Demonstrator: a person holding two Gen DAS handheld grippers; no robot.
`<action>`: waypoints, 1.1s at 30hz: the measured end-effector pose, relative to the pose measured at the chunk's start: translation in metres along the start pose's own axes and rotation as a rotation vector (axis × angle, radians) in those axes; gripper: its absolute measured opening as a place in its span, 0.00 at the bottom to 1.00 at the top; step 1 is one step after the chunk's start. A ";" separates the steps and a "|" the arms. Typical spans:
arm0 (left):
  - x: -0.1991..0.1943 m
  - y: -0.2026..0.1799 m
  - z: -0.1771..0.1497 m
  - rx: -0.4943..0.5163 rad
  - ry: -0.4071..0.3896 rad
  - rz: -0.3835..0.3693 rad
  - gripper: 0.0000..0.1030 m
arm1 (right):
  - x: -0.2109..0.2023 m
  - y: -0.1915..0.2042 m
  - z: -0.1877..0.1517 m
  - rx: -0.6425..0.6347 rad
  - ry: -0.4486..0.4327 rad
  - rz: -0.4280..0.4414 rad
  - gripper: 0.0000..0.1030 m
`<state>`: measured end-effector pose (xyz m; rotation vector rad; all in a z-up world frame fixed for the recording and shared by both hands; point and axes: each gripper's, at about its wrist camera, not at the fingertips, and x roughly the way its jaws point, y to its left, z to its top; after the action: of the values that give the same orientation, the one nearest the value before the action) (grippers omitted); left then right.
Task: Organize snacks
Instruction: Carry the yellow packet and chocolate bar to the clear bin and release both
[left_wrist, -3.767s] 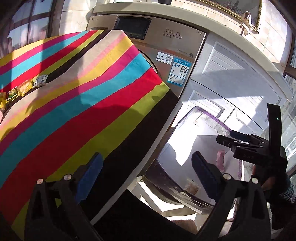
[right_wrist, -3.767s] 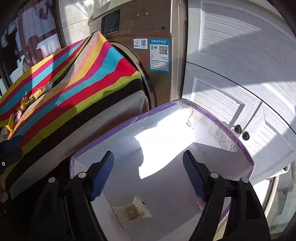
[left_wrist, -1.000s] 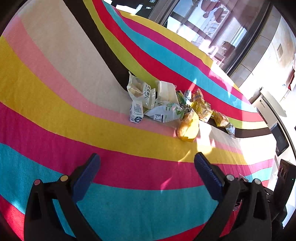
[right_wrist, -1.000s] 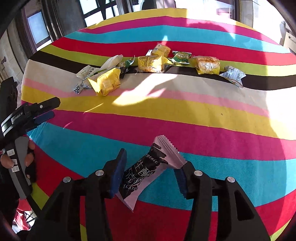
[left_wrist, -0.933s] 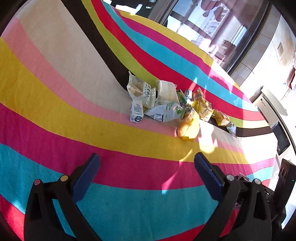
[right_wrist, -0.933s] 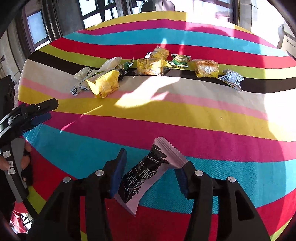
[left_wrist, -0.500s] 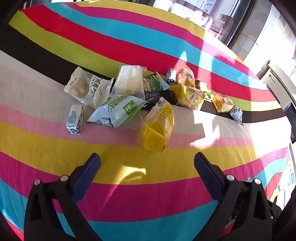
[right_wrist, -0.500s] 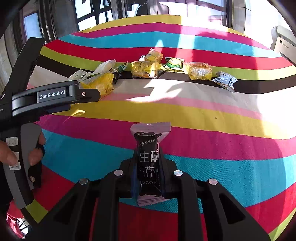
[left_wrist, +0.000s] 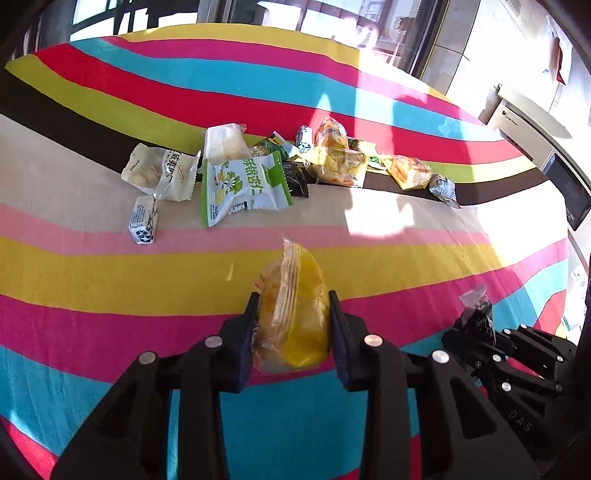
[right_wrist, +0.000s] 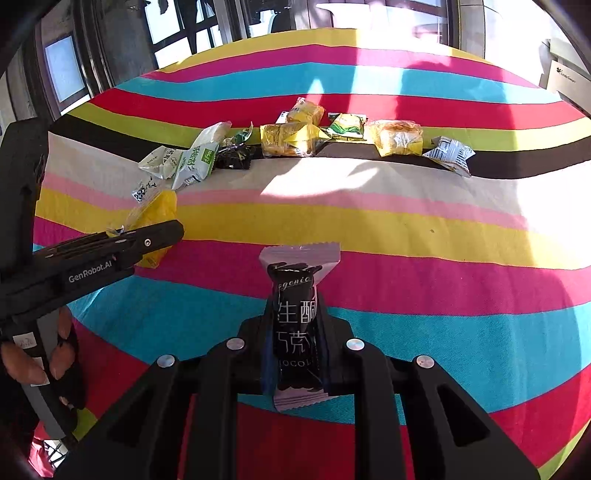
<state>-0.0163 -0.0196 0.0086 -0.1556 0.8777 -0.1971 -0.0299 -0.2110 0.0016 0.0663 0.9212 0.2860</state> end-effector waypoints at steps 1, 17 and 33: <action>-0.012 0.011 -0.010 -0.035 -0.015 -0.030 0.34 | 0.000 0.000 0.000 0.003 -0.001 0.003 0.17; -0.029 0.040 -0.022 -0.167 -0.058 -0.170 0.35 | -0.017 -0.006 -0.009 0.117 -0.012 0.119 0.17; -0.024 0.038 -0.022 -0.161 -0.037 -0.165 0.36 | -0.084 0.036 -0.077 0.082 -0.006 0.179 0.17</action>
<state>-0.0440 0.0214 0.0048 -0.3812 0.8444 -0.2769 -0.1465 -0.2045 0.0268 0.2259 0.9219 0.4139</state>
